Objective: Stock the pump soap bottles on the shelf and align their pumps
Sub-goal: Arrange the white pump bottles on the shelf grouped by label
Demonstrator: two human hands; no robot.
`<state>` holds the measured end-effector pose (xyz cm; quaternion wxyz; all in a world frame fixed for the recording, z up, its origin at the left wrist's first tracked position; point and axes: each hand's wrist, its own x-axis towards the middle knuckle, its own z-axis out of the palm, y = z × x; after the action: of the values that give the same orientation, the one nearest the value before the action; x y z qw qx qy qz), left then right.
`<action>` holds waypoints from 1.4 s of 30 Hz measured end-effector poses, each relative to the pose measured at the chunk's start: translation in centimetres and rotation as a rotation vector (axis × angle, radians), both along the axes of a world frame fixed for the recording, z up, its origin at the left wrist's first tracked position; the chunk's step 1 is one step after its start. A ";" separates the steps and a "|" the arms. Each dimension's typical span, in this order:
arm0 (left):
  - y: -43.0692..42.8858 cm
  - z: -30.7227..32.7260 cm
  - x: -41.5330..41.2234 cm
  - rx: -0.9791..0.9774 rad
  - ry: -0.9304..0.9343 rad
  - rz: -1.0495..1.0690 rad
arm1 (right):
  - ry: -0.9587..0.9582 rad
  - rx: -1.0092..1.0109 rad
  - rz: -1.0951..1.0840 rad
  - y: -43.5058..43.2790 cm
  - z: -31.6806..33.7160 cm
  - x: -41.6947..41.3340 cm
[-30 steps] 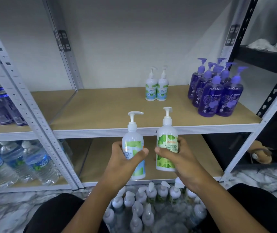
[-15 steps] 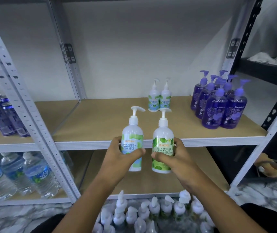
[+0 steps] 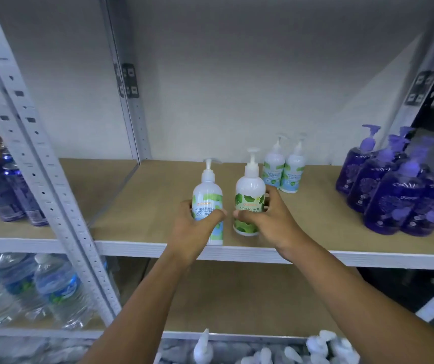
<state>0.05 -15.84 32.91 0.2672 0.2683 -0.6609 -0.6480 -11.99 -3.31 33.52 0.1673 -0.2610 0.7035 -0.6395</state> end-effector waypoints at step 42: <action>-5.8 -1.8 -2.5 0.123 0.038 0.254 | 0.346 0.354 -0.154 -17.4 -4.3 -10.5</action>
<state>-2.44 -21.61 31.10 0.3424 0.3533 -0.5756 -0.6531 -22.49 -20.73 29.22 0.0383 -0.2791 0.8404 -0.4631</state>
